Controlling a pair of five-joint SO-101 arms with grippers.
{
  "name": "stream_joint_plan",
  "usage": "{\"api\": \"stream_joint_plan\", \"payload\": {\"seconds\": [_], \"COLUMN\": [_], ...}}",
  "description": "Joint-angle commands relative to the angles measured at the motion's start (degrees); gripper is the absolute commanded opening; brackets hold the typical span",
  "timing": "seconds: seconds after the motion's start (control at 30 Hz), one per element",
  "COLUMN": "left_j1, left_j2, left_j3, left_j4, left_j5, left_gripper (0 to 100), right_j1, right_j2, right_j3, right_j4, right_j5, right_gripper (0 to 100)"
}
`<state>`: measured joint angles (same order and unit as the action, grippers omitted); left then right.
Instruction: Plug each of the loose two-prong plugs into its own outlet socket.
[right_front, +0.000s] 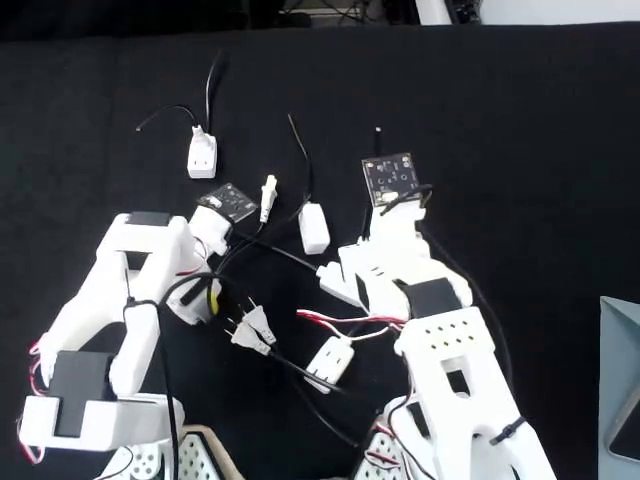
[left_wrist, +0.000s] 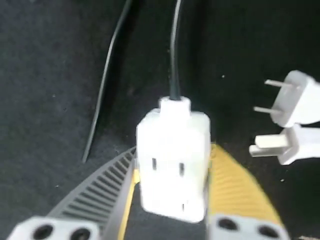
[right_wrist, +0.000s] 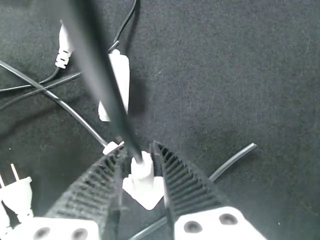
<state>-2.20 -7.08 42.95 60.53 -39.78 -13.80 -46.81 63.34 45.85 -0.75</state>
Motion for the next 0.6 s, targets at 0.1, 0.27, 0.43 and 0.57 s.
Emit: {"api": "stream_joint_plan", "payload": {"seconds": [0.1,0.27,0.43,0.57], "left_j1": [-4.26,-5.49,-6.37,-6.46], "left_j2": [-0.26,-1.93,-9.23,-12.84], "left_j3": [-6.64,-12.35,-11.56,-4.88], "left_j4": [1.49,8.88,14.07,11.08], "left_j5": [-1.41,-1.23,-0.88,3.52], "left_gripper": [32,32,32,32], "right_j1": [0.09,0.09,0.09,0.09], "right_j2": [-0.31,-0.31,-0.31,-0.31], "right_j3": [-0.31,-0.40,-0.40,-0.40], "right_j4": [-1.05,-1.05,-1.05,-1.05], "right_j5": [-0.18,-0.18,-0.18,-0.18], "right_gripper": [1.1,1.1,1.1,1.1]}}
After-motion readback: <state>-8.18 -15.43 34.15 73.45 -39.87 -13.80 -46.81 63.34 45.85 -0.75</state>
